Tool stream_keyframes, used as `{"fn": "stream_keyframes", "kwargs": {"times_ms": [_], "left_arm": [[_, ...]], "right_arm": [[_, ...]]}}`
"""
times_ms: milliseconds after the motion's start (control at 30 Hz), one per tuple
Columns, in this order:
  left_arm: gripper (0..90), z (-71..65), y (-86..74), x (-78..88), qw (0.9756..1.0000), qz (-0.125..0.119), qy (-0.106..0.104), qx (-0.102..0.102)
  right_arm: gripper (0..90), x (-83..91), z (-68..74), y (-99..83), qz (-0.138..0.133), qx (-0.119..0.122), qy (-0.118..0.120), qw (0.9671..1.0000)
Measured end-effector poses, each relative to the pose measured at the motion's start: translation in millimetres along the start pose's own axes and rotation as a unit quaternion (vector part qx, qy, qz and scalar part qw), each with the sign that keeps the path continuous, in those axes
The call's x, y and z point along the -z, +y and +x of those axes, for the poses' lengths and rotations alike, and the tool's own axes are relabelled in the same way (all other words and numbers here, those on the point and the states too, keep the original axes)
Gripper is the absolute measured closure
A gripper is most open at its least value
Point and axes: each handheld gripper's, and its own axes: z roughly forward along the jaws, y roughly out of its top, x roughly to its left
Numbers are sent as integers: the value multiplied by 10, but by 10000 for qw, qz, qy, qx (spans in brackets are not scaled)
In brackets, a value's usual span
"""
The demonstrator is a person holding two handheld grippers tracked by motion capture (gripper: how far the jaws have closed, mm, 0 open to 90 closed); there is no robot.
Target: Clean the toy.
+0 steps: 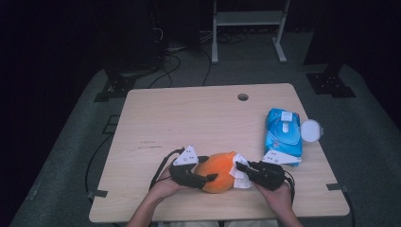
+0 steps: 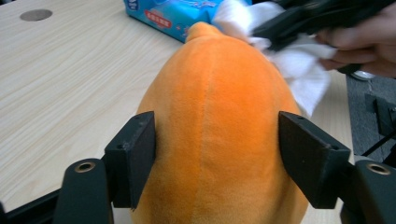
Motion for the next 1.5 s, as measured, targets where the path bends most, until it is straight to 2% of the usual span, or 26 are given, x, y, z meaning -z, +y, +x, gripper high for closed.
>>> {"fn": "stream_keyframes", "kwargs": {"times_ms": [100, 133, 200, 333, 433, 567, 633, 700, 767, 833, 933, 1000, 1067, 1167, 1200, 1267, 1400, 1500], "left_arm": [[318, -89, 29, -44, 9998, 67, -29, -159], [318, -114, 39, -54, 9996, 114, -35, -274], [318, -154, 52, -71, 9991, 153, -54, -398], [322, -251, 70, -120, 9974, 203, -180, -668], [322, -305, 93, -130, 9956, 293, -190, -866], [321, -303, 82, -141, 9960, 223, -292, -812], [318, -313, 76, -143, 9956, 230, -339, -842], [317, -314, 73, -141, 9953, 232, -384, -861], [315, -317, 70, -141, 9951, 234, -404, -872], [313, -320, 70, -141, 9951, 216, -429, -865], [311, -336, 73, -145, 9947, 172, -486, -886], [311, -351, 85, -160, 9942, 197, -499, -931], [309, -365, 90, -171, 9935, 218, -531, -982], [309, -367, 79, -169, 9934, 225, -561, -974], [309, -364, 75, -164, 9934, 226, -555, -983], [309, -362, 73, -158, 9935, 217, -553, -970], [306, -365, 78, -160, 9933, 190, -605, -962], [297, -372, 77, -169, 9934, 192, -625, -947]], "right_arm": [[771, -13, -96, -24, 60, -216, -85, 9997], [772, -10, -102, -16, 39, -237, -98, 9997], [773, 20, -61, 28, -31, -170, -112, 9998], [772, 90, 37, 155, -316, 12, 48, 9995], [773, 67, 28, 142, -188, 161, -39, 9997], [770, 73, -86, 71, -111, -82, -178, 9997], [770, 65, -54, 83, -106, -37, -224, 9997], [771, 55, 10, 104, -116, 7, -153, 9998], [771, 51, 90, 136, -120, 175, -80, 9997], [771, 52, 97, 142, -102, 248, -90, 9996], [771, 55, -10, 104, -43, 139, -203, 9997], [772, 69, -65, 79, -29, -34, -219, 9997], [772, 74, -9, 99, -20, 49, -208, 9998], [773, 54, 121, 146, -34, 252, -17, 9997], [773, 44, 146, 155, -9, 326, -18, 9995], [773, 38, 119, 152, 24, 325, -57, 9995], [770, 108, -32, 94, 93, 189, -335, 9992], [775, 113, 14, 105, 69, 147, -231, 9996]]}}
